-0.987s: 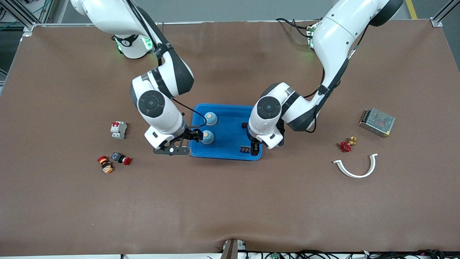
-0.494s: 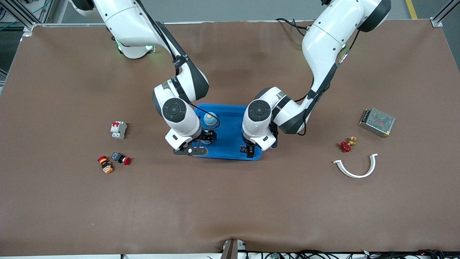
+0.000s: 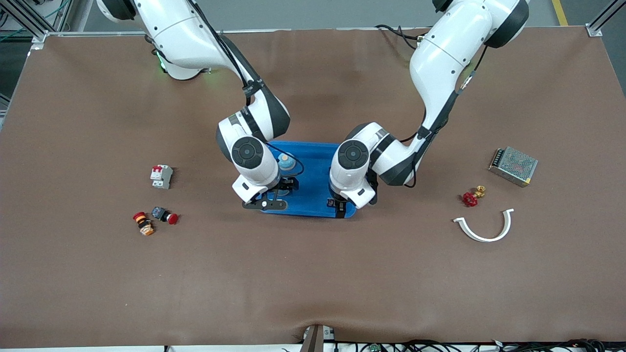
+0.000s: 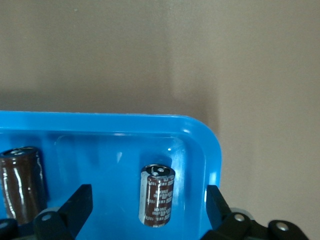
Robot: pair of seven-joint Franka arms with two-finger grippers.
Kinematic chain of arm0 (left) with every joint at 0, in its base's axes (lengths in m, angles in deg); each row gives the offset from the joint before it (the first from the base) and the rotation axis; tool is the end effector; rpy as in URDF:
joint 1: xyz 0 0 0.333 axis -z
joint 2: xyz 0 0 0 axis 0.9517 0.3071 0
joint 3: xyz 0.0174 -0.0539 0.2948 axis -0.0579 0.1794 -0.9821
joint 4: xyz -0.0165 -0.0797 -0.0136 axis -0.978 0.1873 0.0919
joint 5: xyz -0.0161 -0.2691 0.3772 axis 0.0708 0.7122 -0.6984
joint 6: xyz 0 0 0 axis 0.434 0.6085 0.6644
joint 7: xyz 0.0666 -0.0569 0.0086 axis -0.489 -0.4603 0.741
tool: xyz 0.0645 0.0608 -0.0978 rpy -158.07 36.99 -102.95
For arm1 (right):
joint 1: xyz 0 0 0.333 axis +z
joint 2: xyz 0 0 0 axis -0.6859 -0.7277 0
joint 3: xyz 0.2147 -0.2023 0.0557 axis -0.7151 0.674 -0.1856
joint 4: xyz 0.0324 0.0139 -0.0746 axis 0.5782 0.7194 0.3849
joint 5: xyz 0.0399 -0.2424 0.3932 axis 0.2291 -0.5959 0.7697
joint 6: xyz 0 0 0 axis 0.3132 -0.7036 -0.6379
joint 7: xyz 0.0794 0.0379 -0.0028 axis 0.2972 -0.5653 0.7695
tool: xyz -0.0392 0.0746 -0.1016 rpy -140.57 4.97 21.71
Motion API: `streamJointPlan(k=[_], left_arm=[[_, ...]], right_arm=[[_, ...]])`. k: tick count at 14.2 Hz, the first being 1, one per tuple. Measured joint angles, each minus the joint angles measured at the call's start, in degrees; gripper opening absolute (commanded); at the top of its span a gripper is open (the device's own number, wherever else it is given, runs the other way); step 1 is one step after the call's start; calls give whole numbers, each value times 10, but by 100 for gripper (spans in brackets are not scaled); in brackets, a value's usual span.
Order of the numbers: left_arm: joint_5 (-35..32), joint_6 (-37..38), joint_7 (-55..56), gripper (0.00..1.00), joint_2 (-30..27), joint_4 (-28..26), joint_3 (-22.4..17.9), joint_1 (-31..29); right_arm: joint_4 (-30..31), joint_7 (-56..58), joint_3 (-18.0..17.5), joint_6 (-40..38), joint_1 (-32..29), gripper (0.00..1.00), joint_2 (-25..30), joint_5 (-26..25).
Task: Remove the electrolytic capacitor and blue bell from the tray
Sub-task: 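Lower the right gripper over a bell while the left gripper lowers over a capacitor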
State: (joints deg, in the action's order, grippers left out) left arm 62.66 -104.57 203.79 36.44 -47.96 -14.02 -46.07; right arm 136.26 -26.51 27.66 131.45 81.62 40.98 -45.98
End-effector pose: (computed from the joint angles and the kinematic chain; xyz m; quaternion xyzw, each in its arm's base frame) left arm 0.6007 -0.4838 0.1246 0.7244 0.6886 -0.0090 0.0318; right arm 0.6066 0.4196 0.1553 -0.9988 0.0220 0.0374 0.0213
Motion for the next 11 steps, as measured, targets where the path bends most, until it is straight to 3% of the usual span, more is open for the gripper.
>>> streamJointPlan(k=[11], left_arm=[[-8,-17,0,100,12,2,-16,23]], right_arm=[[17,-1,1,38,12,100,-26,0]])
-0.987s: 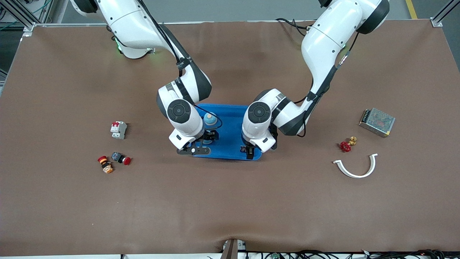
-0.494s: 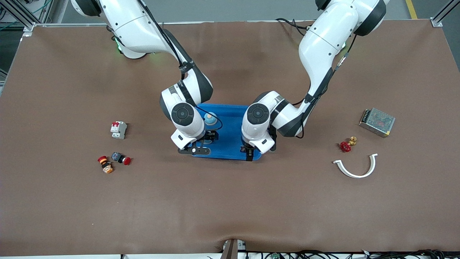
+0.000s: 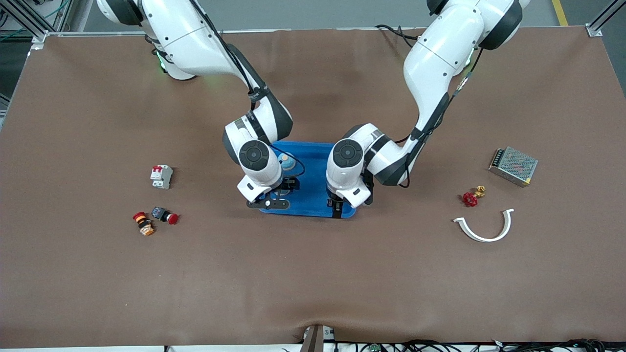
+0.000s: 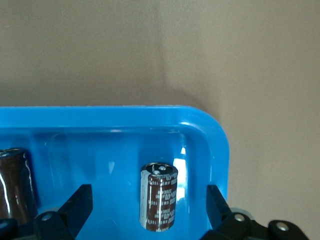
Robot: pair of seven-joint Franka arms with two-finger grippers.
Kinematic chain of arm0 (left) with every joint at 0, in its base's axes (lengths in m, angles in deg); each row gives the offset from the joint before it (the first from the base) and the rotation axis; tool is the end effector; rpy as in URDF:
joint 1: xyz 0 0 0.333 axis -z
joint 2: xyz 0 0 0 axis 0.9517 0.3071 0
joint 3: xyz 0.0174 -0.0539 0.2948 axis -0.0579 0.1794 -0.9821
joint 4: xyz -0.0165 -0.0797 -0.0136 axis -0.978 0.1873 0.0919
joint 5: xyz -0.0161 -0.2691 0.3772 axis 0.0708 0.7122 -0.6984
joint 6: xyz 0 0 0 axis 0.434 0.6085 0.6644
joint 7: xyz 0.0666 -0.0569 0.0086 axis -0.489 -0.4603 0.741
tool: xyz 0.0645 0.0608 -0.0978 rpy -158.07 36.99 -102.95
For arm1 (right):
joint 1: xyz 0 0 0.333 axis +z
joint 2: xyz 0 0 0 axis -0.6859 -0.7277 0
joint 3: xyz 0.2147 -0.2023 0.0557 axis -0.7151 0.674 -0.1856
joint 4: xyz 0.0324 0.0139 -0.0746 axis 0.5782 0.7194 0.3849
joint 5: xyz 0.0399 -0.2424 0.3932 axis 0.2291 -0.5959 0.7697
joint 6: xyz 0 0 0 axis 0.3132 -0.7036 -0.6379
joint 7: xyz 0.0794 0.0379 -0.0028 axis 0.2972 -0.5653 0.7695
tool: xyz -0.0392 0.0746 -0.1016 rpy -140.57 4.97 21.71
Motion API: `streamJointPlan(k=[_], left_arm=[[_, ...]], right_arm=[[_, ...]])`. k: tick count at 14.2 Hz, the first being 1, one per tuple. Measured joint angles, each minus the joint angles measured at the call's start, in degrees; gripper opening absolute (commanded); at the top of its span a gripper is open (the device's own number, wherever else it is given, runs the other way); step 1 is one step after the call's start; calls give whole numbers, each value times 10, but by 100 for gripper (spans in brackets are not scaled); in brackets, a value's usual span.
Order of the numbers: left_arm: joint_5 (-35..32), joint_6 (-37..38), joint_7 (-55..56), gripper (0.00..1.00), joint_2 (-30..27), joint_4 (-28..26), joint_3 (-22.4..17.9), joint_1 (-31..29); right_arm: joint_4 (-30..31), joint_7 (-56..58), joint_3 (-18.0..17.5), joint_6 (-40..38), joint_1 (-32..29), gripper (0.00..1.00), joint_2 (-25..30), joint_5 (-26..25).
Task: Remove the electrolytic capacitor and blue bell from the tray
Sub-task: 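Lower the right gripper over a bell while the left gripper lowers over a capacitor, then close the right gripper on the bell while the left gripper grips the capacitor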
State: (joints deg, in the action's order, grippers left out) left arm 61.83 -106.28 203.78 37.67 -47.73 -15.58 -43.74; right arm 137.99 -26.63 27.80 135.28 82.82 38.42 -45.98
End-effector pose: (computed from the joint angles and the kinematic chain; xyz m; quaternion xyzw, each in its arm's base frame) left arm 0.5920 -0.4941 0.1100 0.7352 0.6769 0.0026 0.0350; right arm 0.5911 0.4221 0.1138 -0.9991 0.0168 0.0375 0.0139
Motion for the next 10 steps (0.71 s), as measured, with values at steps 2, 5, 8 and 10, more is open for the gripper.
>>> streamJointPlan(k=[2,5,8,10], left_arm=[[-4,-4,0,100,1,0,0,2],[-6,-6,0,100,3,1,-1,2],[-6,-13,0,100,6,2,-1,2],[-7,-17,0,100,10,3,-2,3]], right_arm=[[1,0,0,4,2,100,-4,0],[5,0,0,6,6,100,-6,0],[7,0,0,6,7,100,-7,0],[9,0,0,8,7,100,-8,0]])
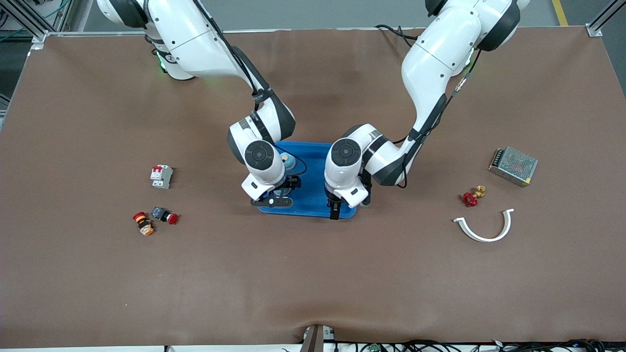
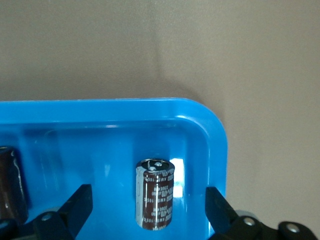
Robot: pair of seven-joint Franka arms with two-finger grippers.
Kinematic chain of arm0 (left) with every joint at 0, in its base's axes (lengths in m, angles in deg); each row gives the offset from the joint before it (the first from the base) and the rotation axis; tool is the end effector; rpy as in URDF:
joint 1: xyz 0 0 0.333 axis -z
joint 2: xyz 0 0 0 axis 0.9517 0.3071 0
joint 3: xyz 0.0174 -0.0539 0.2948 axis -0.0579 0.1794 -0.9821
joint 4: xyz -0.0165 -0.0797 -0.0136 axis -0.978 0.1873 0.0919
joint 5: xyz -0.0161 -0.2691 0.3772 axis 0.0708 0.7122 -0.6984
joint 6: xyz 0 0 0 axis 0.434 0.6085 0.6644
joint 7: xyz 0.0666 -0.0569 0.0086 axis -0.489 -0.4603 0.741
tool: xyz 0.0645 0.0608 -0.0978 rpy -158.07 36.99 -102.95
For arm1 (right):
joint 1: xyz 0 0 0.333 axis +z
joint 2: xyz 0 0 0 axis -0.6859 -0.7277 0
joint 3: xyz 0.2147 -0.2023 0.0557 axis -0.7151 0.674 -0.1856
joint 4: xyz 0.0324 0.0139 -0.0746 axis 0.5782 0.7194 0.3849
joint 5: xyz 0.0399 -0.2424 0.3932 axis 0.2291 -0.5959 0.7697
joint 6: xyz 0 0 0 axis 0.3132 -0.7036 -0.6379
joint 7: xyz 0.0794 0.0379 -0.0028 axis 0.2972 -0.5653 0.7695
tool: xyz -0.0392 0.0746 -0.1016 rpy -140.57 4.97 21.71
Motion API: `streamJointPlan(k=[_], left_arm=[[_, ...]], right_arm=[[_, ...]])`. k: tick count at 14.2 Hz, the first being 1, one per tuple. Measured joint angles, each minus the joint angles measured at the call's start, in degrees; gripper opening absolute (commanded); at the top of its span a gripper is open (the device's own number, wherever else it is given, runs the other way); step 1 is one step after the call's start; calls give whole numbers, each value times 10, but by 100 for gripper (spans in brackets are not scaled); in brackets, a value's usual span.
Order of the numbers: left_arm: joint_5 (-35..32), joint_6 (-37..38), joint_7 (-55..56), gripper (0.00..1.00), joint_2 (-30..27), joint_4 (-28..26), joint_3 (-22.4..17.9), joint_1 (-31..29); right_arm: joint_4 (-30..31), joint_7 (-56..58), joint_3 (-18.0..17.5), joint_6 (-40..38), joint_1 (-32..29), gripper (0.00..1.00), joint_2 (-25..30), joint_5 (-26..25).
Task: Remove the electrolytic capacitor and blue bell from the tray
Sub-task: 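Close the right gripper on the bell while the left gripper grips the capacitor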
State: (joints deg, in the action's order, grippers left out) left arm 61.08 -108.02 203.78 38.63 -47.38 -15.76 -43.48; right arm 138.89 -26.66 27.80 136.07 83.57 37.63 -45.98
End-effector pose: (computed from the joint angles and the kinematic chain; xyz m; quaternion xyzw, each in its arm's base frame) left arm 0.5926 -0.4968 0.1029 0.7384 0.6728 0.0065 0.0448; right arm 0.5800 0.4246 0.0977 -0.9990 0.0117 0.0431 0.0079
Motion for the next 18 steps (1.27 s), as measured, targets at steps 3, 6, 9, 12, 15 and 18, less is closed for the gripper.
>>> streamJointPlan(k=[3,6,9,12,15,18], left_arm=[[-3,-4,0,100,3,1,-1,1],[-3,-6,0,100,6,1,-1,6],[-3,-7,0,100,15,1,-1,11],[-3,-8,0,100,17,2,-1,13],[-4,-8,0,100,17,3,-1,12],[-13,-8,0,100,17,7,-2,11]], right_arm=[[3,0,0,8,0,100,-3,0],[3,0,0,11,0,100,-5,0],[3,0,0,12,1,88,-5,0],[3,0,0,13,3,54,-5,0],[2,0,0,13,4,41,-5,0],[1,0,1,15,4,41,-5,0]])
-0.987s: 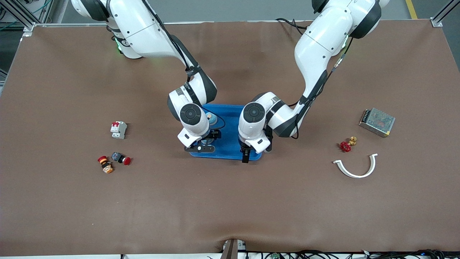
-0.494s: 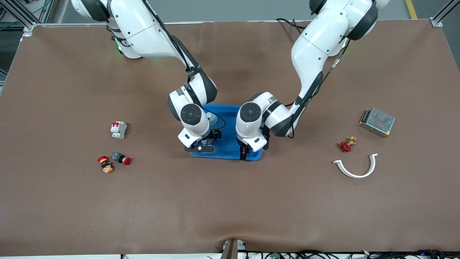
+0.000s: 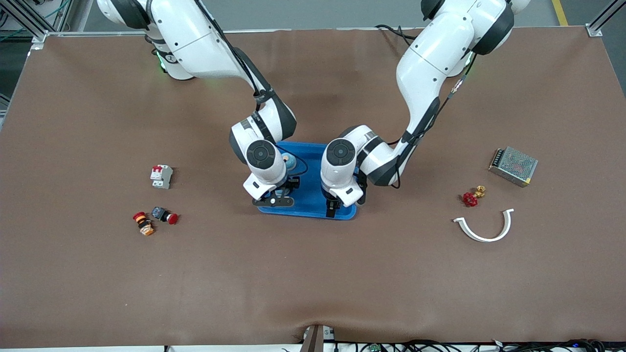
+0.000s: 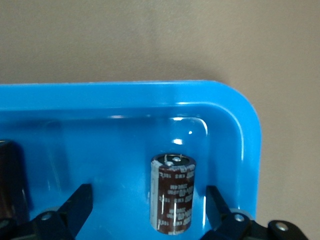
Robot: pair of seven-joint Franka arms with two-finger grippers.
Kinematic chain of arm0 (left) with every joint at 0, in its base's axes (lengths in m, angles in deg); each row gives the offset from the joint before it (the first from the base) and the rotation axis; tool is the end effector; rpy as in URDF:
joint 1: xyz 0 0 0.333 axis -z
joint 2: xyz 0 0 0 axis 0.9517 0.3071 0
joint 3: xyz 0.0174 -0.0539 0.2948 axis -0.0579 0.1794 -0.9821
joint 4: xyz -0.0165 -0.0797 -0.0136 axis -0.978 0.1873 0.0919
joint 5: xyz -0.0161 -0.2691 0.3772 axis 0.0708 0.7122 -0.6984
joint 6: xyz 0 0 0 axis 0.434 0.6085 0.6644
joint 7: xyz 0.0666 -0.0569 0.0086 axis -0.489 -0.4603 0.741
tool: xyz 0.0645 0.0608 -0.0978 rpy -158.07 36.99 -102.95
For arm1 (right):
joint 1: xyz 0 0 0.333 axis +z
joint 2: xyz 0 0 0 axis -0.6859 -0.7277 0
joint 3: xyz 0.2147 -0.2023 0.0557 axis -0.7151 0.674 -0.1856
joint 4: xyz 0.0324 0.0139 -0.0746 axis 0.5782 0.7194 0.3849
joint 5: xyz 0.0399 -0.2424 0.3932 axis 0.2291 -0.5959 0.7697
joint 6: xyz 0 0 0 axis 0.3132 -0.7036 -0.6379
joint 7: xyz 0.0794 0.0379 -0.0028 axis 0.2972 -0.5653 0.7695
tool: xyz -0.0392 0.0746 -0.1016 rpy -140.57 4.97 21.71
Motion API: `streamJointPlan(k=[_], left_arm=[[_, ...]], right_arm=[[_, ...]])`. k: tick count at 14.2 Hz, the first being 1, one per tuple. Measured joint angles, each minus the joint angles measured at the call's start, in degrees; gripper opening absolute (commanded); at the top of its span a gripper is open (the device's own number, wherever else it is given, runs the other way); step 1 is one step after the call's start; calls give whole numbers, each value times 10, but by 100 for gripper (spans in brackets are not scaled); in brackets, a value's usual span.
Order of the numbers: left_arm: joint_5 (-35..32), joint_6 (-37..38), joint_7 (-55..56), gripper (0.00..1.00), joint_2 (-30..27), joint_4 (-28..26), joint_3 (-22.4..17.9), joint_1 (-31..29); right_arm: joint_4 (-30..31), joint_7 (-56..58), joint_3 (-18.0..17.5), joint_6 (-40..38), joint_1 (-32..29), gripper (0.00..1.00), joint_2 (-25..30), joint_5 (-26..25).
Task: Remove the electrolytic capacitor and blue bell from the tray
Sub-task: 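Close the right gripper on the bell while the left gripper grips the capacitor, then carry the bell toward the breaker while the left gripper carries the capacitor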
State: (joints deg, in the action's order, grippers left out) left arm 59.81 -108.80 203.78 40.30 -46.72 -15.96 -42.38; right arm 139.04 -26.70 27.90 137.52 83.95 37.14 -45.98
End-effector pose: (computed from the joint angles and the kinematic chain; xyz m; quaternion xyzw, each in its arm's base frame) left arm 0.5839 -0.5055 0.0873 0.7486 0.6615 0.0117 0.0429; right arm 0.5786 0.4271 0.0924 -0.9992 0.0100 0.0362 0.0103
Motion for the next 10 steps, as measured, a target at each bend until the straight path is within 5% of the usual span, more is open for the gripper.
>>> streamJointPlan(k=[6,7,9,10], left_arm=[[-7,0,0,100,0,1,-1,-2],[-7,0,0,93,0,1,-1,-2],[-7,1,0,30,0,1,-1,-1],[-7,1,0,18,0,1,-1,-1]], right_arm=[[-33,1,12,-67,0,40,34,0],[-43,7,18,-101,-1,40,51,0],[-57,54,43,-186,-1,40,96,-1],[-59,94,65,-226,-1,40,121,-1]])
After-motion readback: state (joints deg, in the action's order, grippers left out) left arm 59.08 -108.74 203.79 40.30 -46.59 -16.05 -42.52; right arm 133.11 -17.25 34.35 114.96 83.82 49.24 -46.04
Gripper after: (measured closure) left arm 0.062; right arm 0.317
